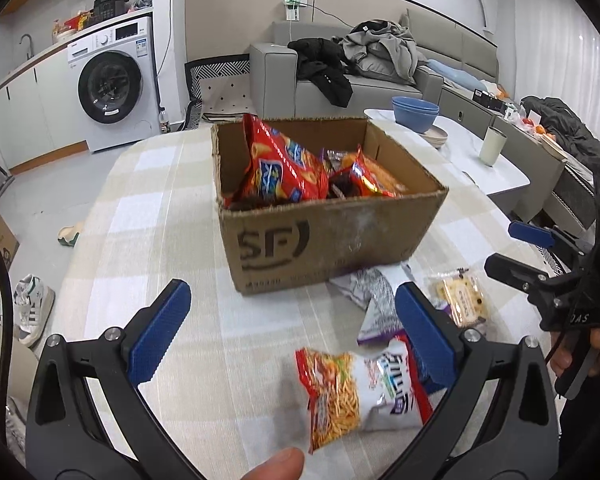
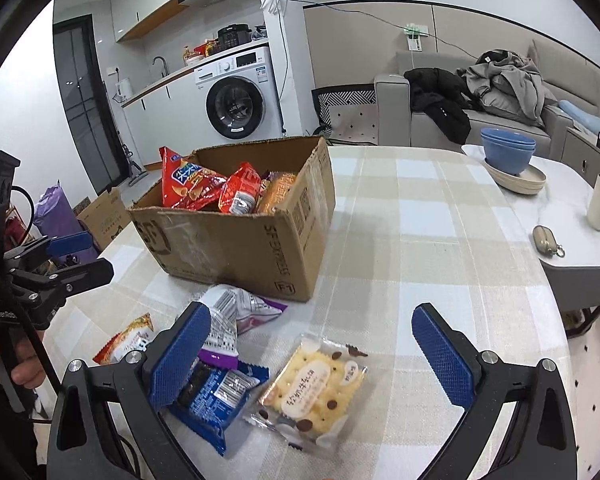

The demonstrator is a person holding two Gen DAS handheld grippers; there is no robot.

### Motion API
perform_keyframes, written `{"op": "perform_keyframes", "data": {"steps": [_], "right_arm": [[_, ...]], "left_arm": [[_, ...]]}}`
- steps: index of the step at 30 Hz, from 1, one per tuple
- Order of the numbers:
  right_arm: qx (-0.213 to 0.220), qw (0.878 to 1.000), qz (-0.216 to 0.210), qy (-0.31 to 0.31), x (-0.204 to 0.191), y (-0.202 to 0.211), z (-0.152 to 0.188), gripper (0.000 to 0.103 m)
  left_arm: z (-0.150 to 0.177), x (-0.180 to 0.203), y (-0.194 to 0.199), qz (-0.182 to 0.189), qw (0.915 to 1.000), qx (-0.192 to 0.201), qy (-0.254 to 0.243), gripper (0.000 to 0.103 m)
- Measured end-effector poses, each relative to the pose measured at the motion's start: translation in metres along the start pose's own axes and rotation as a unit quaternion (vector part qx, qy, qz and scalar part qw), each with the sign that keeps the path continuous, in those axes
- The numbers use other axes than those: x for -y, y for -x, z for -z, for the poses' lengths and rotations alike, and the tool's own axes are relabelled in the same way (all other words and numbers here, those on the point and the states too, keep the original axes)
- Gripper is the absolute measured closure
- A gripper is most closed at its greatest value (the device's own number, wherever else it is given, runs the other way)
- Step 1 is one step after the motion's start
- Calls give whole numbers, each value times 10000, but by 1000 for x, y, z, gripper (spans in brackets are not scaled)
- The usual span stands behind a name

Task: Organize snacks
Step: 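Move both open grippers back to the remaining snacks on the table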

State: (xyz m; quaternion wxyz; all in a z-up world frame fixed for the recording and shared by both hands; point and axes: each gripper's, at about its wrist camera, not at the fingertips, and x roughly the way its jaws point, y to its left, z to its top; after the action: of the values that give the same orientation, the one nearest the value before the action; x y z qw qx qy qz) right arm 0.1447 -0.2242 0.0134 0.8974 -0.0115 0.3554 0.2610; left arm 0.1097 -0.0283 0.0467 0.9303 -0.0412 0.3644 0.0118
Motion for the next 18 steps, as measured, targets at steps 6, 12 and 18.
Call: {"op": "perform_keyframes", "data": {"steps": [6, 12, 18], "right_arm": [[-64, 9999, 50, 133, -5, 1, 6, 1], [-113, 9995, 111, 277, -12, 2, 6, 1], [-254, 9989, 230, 315, -13, -2, 9, 1]], "left_arm": [[19, 5, 1, -29, 9998, -123, -144, 1], [34, 13, -1, 148, 9990, -356, -228, 1], [36, 23, -2, 211, 9980, -471, -376, 1]]}}
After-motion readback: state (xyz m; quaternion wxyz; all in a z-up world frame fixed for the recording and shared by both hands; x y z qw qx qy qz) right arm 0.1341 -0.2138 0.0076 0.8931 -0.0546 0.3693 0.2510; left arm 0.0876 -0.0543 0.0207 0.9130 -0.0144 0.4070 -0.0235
